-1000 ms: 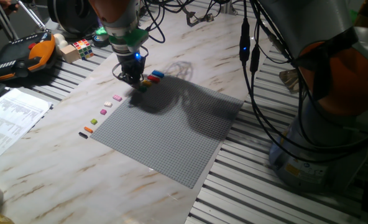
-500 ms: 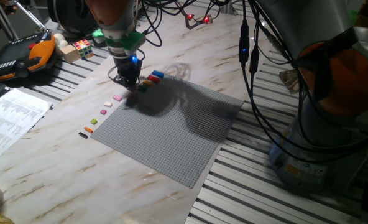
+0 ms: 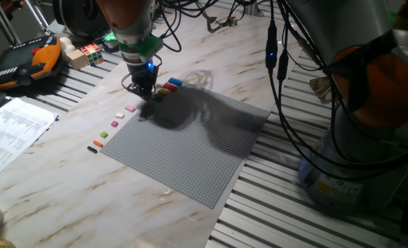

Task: Build with small Lego blocks

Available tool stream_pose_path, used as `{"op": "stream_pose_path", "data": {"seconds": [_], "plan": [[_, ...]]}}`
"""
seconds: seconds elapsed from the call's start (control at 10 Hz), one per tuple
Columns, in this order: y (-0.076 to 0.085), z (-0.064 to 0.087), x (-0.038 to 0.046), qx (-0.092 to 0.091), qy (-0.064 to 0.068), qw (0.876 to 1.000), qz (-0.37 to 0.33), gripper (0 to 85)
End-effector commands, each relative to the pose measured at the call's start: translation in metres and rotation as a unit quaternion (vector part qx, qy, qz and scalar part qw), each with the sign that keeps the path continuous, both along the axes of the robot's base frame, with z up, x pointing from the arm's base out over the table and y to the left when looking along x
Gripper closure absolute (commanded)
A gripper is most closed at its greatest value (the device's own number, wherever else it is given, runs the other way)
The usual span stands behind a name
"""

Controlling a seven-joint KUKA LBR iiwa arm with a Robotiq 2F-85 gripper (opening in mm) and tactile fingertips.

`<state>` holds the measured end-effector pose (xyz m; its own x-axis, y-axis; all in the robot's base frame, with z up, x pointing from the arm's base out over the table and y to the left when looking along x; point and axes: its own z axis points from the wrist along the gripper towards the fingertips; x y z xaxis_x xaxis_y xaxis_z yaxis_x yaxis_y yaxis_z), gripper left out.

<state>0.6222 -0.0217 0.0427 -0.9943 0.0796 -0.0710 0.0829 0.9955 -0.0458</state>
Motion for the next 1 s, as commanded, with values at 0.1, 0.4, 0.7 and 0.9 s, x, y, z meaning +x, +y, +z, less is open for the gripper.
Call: {"op": "stream_pose_path", "data": {"seconds": [0.1, 0.4, 0.7, 0.9], "plan": [[0.0, 0.0, -0.0001, -0.002, 0.001, 1.0, -0.002, 84.3], [0.008, 0.001, 0.0019, -0.001, 0.002, 1.0, 0.01, 69.7], [0.025, 0.002, 0.0083, -0.001, -0.01, 1.0, 0.005, 60.0], [0.03, -0.004, 0.0147, 0.002, -0.011, 1.0, 0.005, 59.7]]}}
